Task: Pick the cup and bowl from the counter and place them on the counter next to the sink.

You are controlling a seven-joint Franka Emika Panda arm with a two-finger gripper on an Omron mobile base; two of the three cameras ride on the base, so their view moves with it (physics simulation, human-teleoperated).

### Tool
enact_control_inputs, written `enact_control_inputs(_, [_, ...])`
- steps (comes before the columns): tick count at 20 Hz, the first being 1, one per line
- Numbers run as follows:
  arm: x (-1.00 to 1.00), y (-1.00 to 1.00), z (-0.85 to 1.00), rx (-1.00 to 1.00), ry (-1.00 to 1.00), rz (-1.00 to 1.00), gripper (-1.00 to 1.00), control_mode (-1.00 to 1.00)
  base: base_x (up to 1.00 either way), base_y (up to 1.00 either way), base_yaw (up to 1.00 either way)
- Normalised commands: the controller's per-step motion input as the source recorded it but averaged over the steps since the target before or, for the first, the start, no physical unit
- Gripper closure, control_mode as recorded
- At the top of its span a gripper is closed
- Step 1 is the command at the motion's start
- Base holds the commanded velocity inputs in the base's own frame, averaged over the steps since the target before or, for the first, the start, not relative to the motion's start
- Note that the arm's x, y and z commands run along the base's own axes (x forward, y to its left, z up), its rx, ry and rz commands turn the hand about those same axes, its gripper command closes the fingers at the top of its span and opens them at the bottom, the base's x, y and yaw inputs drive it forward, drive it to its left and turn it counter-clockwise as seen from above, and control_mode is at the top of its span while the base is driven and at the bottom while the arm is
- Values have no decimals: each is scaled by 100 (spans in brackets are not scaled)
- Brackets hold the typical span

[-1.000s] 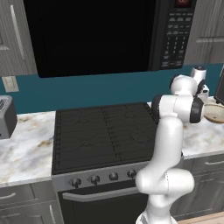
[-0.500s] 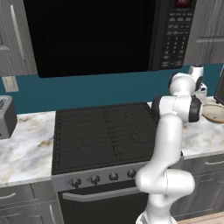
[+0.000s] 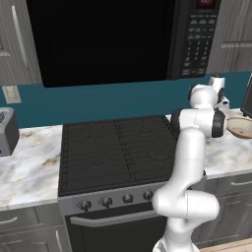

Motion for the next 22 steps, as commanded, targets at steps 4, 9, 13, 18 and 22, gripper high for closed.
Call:
enact_control_inputs(4, [0, 11, -16, 0, 1, 0, -100, -100, 0, 0, 0])
enact_control_inputs(9, [0, 11, -17, 0, 1, 0, -100, -100, 0, 0, 0])
enact_control_inputs(13, [2, 3, -26, 0, 0, 0, -100, -100, 0, 0, 0])
enact_control_inputs(18, [3, 0, -31, 0, 0, 0, -100, -100, 0, 0, 0])
enact_control_inputs(22, [4, 0, -30, 0, 0, 0, -100, -100, 0, 0, 0])
